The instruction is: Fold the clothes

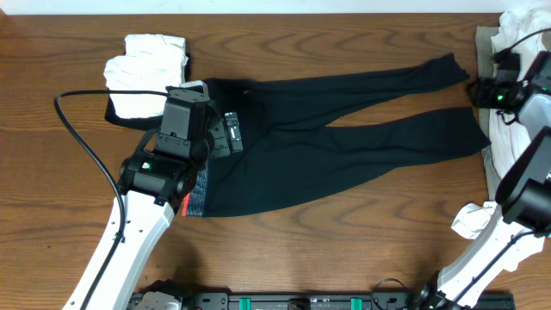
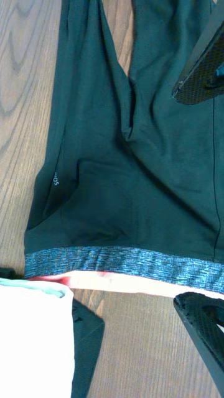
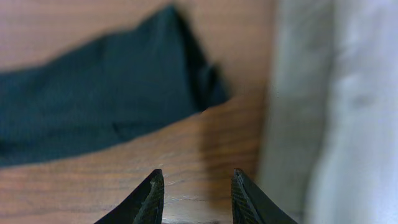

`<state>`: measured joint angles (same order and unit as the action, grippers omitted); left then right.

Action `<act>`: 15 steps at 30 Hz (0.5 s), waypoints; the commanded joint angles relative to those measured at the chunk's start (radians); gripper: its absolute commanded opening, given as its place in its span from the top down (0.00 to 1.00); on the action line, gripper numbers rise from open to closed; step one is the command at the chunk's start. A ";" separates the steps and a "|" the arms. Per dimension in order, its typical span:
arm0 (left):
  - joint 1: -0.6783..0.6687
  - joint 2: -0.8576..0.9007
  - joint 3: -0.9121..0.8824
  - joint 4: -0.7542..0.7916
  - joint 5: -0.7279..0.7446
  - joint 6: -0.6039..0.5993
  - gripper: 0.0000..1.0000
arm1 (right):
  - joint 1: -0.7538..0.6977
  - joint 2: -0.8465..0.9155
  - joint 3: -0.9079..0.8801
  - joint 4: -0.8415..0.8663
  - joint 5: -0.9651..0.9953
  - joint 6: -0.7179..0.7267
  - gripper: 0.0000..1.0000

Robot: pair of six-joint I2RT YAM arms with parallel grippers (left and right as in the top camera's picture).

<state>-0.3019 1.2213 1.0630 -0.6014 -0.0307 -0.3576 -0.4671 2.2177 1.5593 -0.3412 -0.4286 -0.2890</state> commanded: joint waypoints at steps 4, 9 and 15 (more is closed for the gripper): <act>0.004 -0.006 0.018 0.001 -0.014 0.017 0.02 | 0.021 -0.008 -0.002 -0.040 -0.039 -0.048 0.65; 0.005 -0.006 0.018 0.001 -0.014 0.017 0.02 | 0.021 -0.081 -0.002 -0.108 -0.039 -0.048 0.63; 0.004 -0.006 0.018 0.001 -0.014 0.017 0.02 | 0.025 -0.135 -0.002 -0.245 -0.036 0.006 0.72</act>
<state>-0.3019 1.2213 1.0630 -0.6010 -0.0307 -0.3576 -0.4484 2.1300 1.5551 -0.5537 -0.4500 -0.3183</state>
